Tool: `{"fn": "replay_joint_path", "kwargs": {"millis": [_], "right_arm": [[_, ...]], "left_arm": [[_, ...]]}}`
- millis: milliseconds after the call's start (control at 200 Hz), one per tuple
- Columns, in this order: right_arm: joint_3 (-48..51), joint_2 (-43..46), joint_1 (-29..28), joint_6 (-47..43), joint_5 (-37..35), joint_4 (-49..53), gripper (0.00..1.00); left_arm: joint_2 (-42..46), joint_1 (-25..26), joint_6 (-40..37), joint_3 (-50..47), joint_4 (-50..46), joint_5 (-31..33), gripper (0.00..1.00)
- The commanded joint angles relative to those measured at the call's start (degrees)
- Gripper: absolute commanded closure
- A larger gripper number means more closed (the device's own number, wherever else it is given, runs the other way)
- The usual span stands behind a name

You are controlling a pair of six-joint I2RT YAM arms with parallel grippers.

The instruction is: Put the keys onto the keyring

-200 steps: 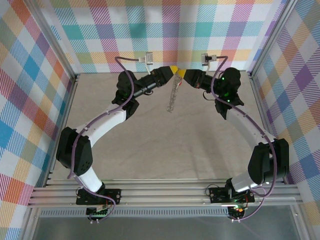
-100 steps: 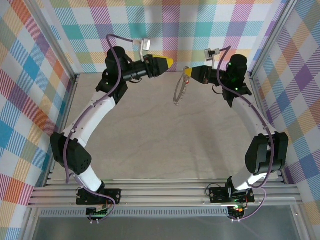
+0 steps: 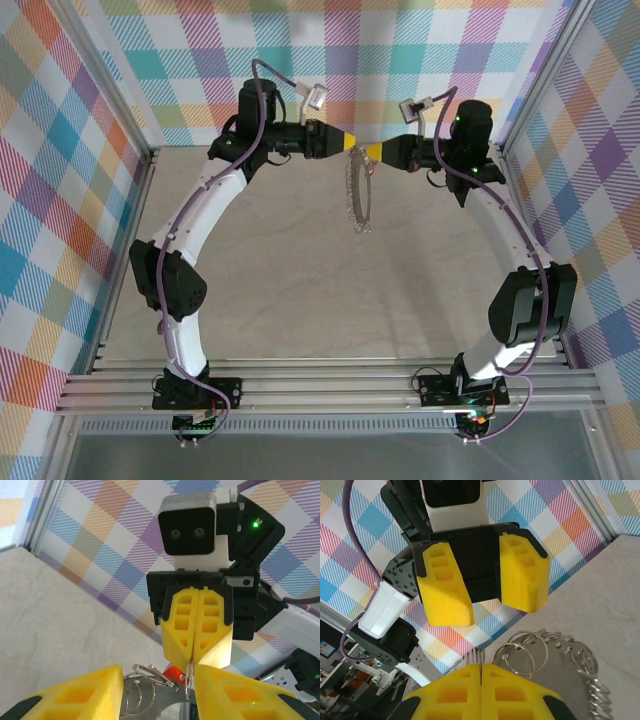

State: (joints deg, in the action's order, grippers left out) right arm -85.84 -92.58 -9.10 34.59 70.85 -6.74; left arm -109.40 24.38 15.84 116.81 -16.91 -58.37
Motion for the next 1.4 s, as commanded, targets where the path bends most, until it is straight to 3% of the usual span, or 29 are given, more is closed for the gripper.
{"fn": "replay_joint_path", "kwargs": {"millis": [0,480,700,1070,1395], "right_arm": [[-1.2,-0.5,-0.1,-1.5,1.8,-0.7,1.0],[-0.6,-0.8,-0.1,-0.5,1.3,-2.4,1.0],[-0.4,-1.2,-0.1,0.6,0.9,-3.9,1.0],[0.0,-1.2,-0.1,0.8,0.3,-4.2,1.0],[0.1,-1.2,-0.1,0.8,0.0,-4.3,1.0]], "left_arm": [[-0.2,0.8,-1.8,2.5,-1.6,-2.8,0.59],[-1.7,2.6,-1.9,3.7,-1.5,-2.1,0.62],[-2.0,3.0,-2.0,4.4,-1.8,-3.0,0.7],[-2.3,3.8,-4.3,4.1,-4.9,-4.1,0.71],[-2.5,4.1,-4.4,4.0,-4.8,-4.0,0.86]]}}
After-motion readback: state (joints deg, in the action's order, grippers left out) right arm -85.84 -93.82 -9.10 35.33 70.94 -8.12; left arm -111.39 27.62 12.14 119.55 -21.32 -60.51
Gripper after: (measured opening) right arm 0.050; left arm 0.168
